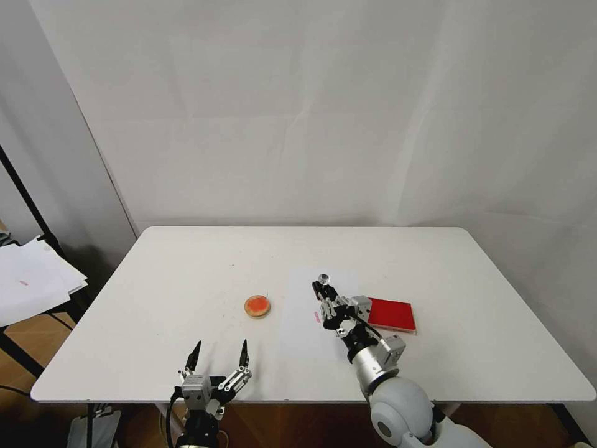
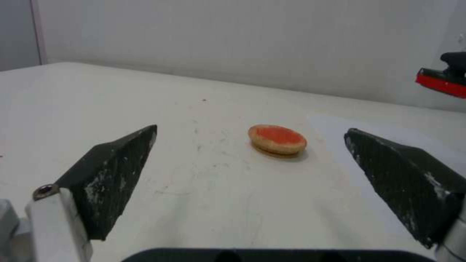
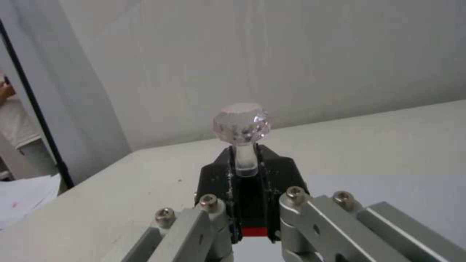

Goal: Pick up the stamp from the ink pad and place it onto another ink pad.

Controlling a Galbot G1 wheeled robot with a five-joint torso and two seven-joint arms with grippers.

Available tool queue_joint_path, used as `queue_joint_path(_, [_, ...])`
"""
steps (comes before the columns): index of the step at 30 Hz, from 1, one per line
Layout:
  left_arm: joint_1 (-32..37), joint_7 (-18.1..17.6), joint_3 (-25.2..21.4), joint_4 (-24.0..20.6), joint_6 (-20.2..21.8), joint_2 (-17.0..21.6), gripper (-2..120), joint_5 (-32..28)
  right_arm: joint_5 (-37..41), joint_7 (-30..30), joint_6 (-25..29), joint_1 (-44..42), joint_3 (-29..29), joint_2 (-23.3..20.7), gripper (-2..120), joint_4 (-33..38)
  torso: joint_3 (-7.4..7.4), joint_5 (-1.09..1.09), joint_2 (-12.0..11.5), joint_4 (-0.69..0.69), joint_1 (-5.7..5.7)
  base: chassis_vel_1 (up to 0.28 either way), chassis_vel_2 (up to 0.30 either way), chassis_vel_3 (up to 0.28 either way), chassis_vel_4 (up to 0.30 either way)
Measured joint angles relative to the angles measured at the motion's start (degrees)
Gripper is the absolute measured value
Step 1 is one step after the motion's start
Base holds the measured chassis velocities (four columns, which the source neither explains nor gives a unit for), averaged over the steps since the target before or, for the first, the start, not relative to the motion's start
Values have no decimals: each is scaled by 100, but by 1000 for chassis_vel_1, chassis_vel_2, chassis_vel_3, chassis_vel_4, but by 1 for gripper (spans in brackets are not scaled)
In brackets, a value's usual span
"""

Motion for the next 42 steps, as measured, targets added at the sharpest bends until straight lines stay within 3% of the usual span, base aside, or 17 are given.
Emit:
queue_joint_path(10, [0, 0, 0, 0, 0, 1, 102, 0, 98, -24, -41, 793, -908, 313, 8, -463, 0, 0, 0, 0, 0, 0, 0, 0, 0])
queue_joint_path(24, [0, 0, 0, 0, 0, 1, 102, 0, 294, 7, -31, 1513, -1614, 842, 8, -1173, 0, 0, 0, 1, 0, 0, 0, 0, 0])
queue_joint_path(42, [0, 0, 0, 0, 0, 0, 102, 0, 251, 8, 38, 1654, -1764, 1173, 8, -1756, -1, 0, 0, 0, -1, 0, 0, 0, 0])
